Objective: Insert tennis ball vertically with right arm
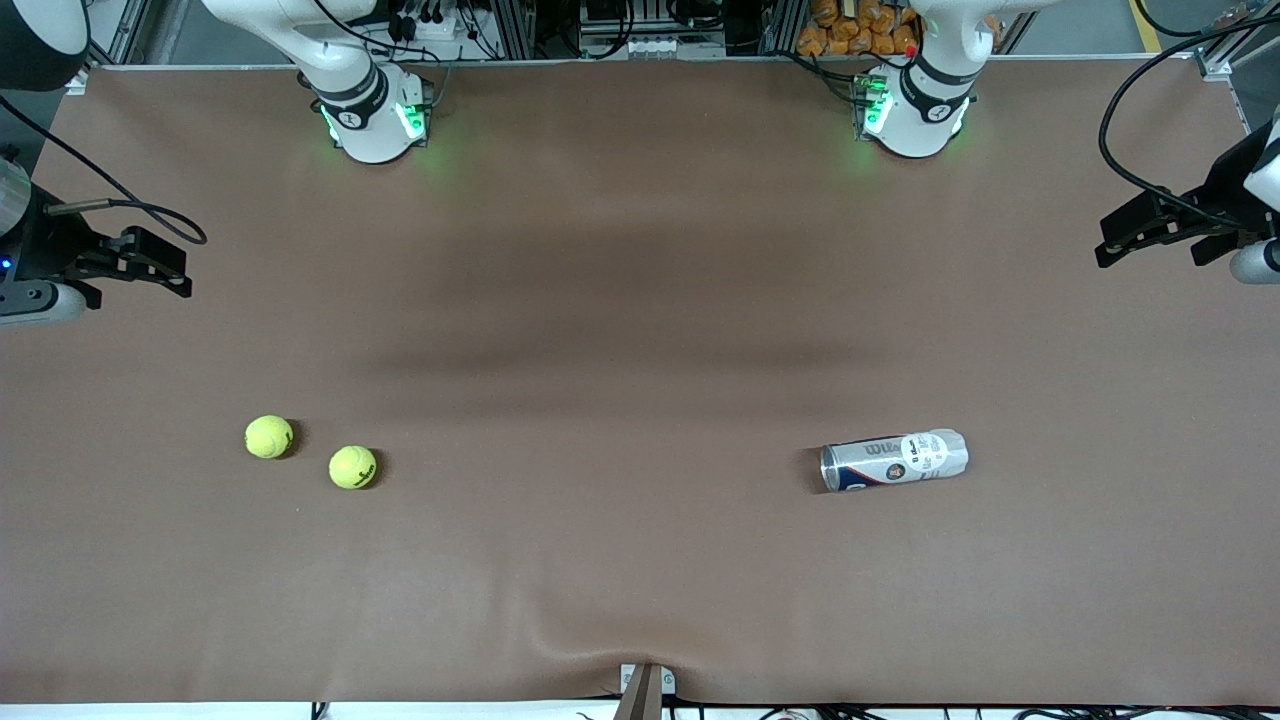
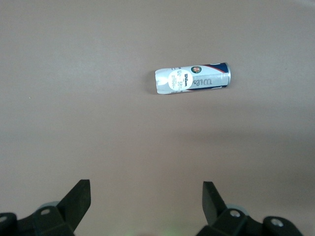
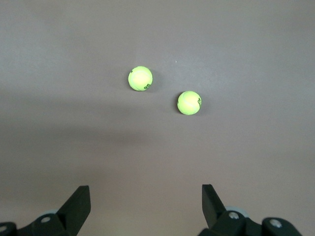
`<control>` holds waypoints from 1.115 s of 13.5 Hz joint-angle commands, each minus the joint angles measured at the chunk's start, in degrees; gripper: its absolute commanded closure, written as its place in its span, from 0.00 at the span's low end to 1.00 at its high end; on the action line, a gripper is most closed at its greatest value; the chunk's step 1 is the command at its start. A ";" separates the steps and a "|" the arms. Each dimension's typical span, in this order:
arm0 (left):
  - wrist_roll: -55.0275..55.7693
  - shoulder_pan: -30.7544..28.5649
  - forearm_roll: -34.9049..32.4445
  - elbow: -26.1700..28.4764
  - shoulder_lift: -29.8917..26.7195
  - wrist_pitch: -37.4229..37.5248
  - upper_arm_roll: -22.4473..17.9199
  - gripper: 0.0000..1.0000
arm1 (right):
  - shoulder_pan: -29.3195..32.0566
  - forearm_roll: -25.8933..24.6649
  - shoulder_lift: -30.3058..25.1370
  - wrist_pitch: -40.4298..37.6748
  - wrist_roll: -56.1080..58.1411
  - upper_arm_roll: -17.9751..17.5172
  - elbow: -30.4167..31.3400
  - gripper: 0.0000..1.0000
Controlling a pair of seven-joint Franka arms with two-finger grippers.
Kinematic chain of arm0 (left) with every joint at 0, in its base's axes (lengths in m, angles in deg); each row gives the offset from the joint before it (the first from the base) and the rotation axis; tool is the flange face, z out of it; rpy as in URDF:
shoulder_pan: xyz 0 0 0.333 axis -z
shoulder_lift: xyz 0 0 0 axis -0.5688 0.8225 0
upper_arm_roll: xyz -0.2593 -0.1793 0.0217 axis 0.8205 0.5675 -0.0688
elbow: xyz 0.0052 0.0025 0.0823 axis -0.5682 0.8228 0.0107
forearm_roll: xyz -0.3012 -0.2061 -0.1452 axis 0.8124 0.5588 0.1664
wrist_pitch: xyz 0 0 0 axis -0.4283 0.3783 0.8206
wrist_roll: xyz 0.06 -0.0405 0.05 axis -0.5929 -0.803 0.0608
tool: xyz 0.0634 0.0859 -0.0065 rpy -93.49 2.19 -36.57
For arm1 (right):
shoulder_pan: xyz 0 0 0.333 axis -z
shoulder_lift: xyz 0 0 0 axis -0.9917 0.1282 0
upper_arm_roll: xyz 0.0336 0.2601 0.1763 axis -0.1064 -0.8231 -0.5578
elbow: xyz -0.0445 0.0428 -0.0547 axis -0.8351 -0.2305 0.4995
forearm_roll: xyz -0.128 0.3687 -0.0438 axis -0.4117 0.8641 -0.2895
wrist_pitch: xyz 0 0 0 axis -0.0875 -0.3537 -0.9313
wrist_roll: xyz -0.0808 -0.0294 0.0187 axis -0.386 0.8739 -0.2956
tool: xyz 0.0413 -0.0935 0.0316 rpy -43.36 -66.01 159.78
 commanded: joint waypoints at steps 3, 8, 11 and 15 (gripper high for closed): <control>-0.53 -0.55 0.84 0.66 -0.69 -0.38 0.25 0.00 | 0.12 -0.81 -0.75 0.05 -0.70 -0.04 0.21 0.00; -0.71 -0.55 0.75 0.58 -0.34 -0.38 0.25 0.00 | 0.30 -1.33 -0.66 0.32 -0.61 0.14 0.21 0.00; -0.71 -0.12 0.40 0.58 0.27 -0.38 0.25 0.00 | 2.32 -1.60 0.13 0.75 0.79 0.23 0.21 0.00; -0.97 0.06 0.22 0.58 1.94 -0.38 0.34 0.00 | 3.20 -0.81 0.22 0.75 0.62 0.23 0.21 0.00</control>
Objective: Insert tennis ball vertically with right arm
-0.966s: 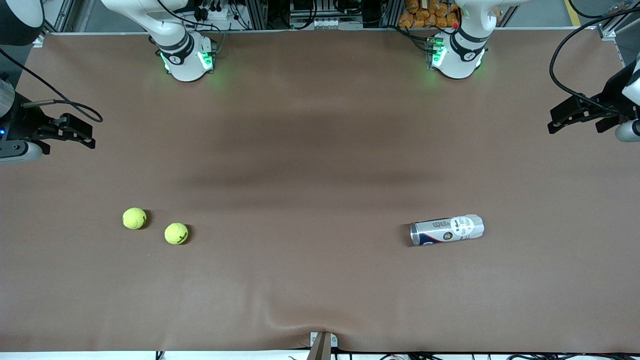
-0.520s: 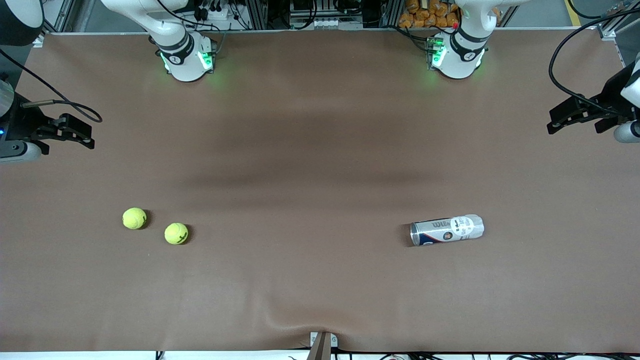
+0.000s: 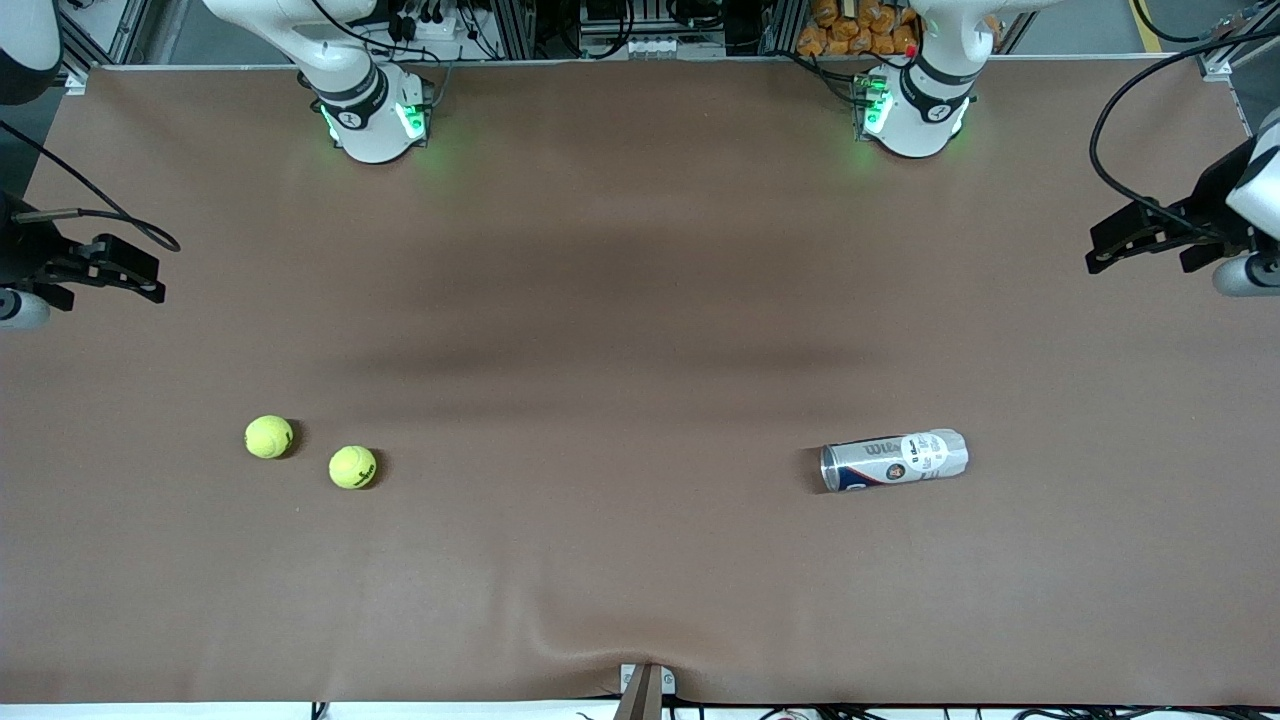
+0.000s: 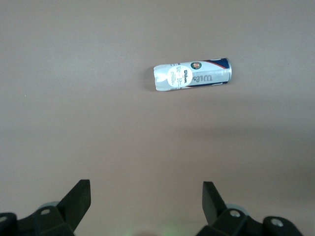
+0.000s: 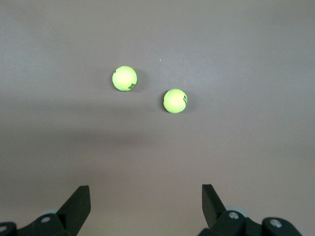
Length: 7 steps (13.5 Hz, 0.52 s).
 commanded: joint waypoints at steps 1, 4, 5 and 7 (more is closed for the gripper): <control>-1.38 -0.15 -0.04 0.02 1.34 -0.39 0.15 0.00 | 1.31 0.09 -0.20 0.30 0.29 -0.53 0.15 0.00; -1.56 -0.41 -0.30 -0.16 3.19 -0.56 0.07 0.00 | 2.54 0.27 -0.03 0.30 0.29 -0.53 0.15 0.00; -1.56 -0.41 -0.74 -0.16 3.63 -0.65 0.06 0.00 | 2.54 0.27 -0.03 0.30 0.29 -0.53 0.15 0.00; -1.82 -0.33 -2.06 -0.16 4.68 -1.79 0.07 0.00 | 2.45 0.27 -0.03 0.30 0.21 -0.53 0.15 0.00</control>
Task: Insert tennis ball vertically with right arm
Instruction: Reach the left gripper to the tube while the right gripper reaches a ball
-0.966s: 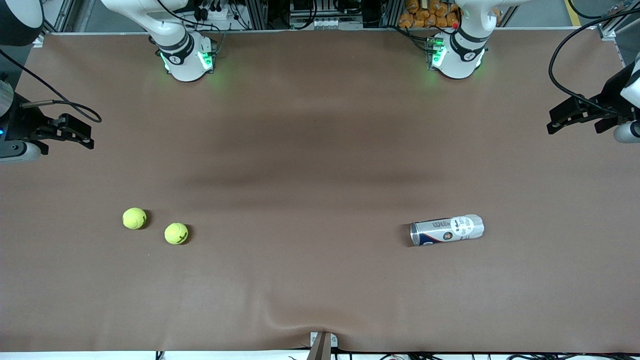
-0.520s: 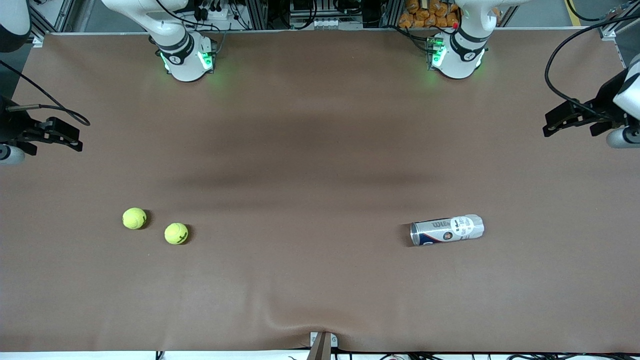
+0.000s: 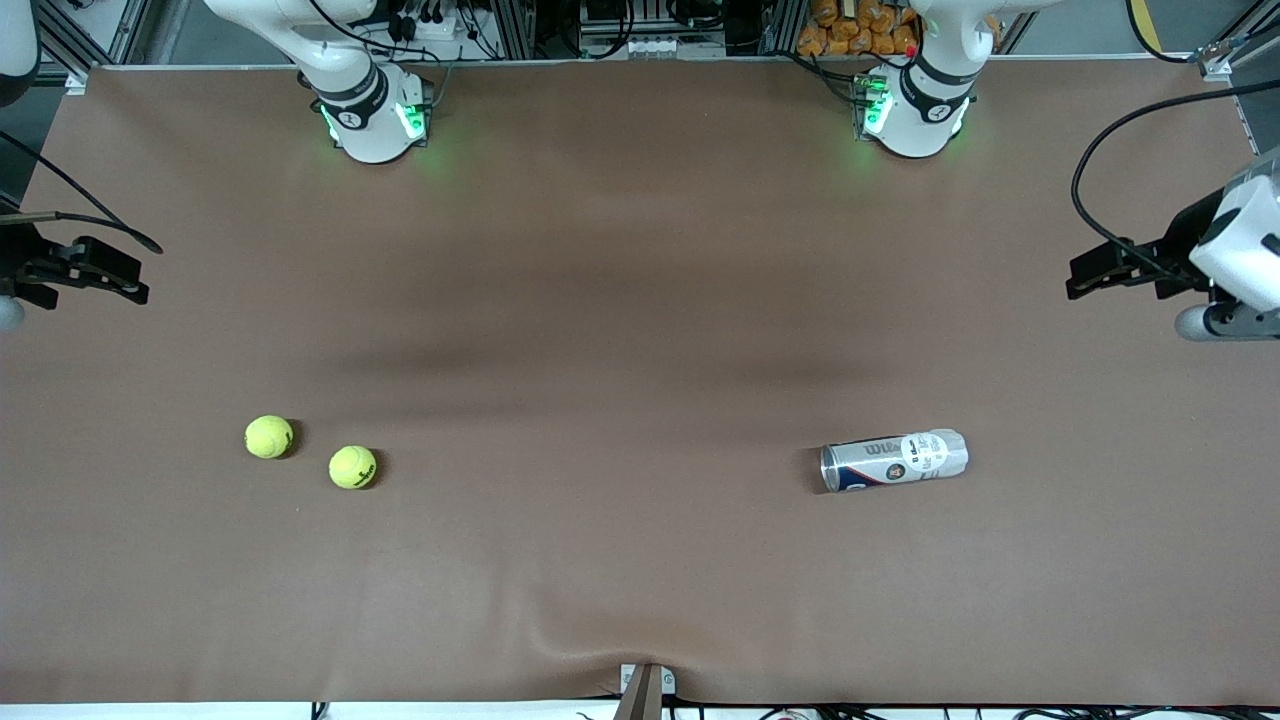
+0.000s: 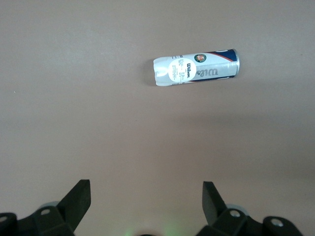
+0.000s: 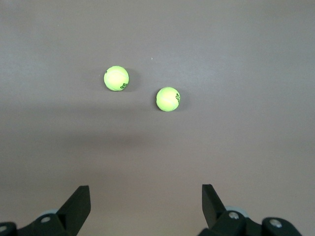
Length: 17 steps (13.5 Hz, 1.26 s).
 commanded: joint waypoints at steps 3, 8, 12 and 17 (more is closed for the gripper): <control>-5.41 0.18 -5.06 -0.50 3.85 -2.80 0.24 0.00 | 0.82 0.21 -0.02 0.29 0.38 -0.55 0.11 0.00; -19.47 1.84 -9.37 -0.50 10.26 -7.55 0.33 0.00 | 5.12 0.30 3.22 3.79 6.07 -0.55 0.28 0.00; -23.09 7.90 -16.48 -0.50 16.67 -10.80 0.33 0.00 | 7.76 1.69 7.52 6.52 8.03 -0.55 0.73 0.00; -23.36 14.41 -26.42 -0.15 25.11 -14.50 0.33 0.00 | 8.64 4.96 12.71 10.64 8.03 -0.46 2.91 0.00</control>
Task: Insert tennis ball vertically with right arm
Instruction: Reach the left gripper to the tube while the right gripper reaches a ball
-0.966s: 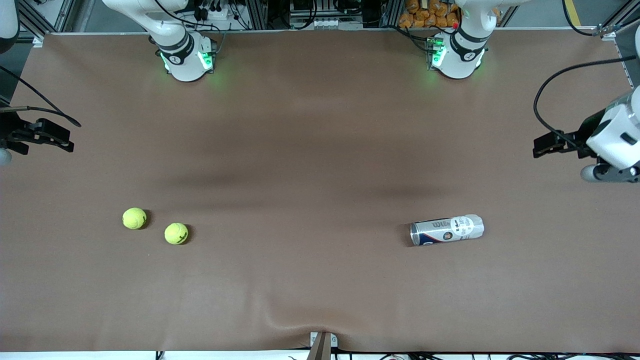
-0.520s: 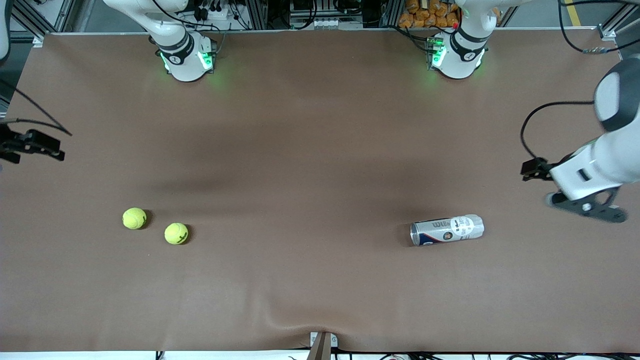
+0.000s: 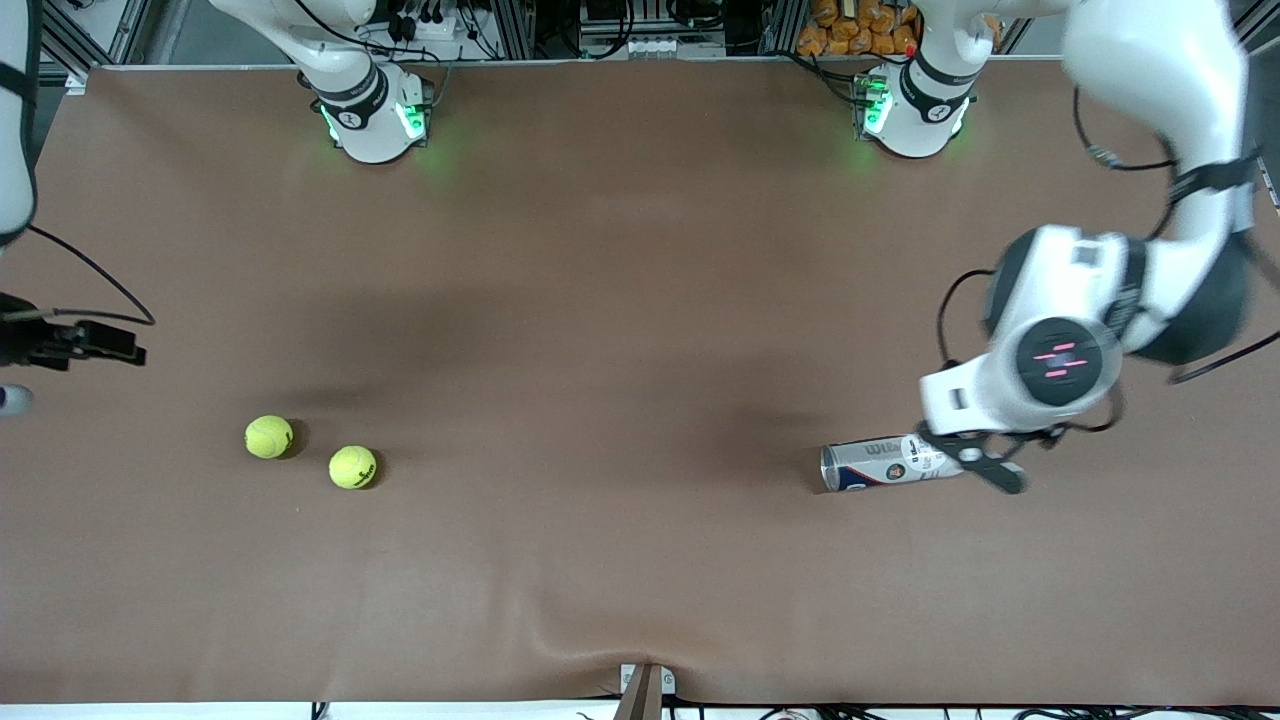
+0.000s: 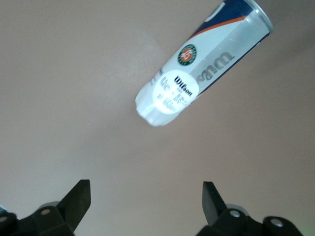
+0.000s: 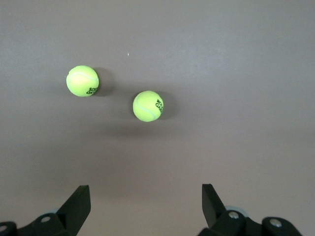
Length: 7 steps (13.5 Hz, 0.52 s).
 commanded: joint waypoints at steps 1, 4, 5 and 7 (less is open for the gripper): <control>-1.68 1.79 -4.15 -0.47 4.47 -1.08 -0.31 0.00 | 1.03 1.51 1.91 4.76 0.81 -0.57 2.42 0.00; -2.38 2.67 -8.80 -0.47 8.96 -4.58 -0.31 0.00 | 0.86 1.60 4.99 13.02 0.90 -0.66 7.16 0.00; -3.00 2.68 -9.34 -0.56 10.19 -6.25 -0.31 0.00 | 0.95 1.60 5.87 16.10 0.90 -0.75 8.84 0.00; -4.14 2.68 -9.52 -0.47 11.95 -9.59 -0.31 0.00 | 0.86 1.78 7.71 20.07 0.90 -0.92 10.95 0.00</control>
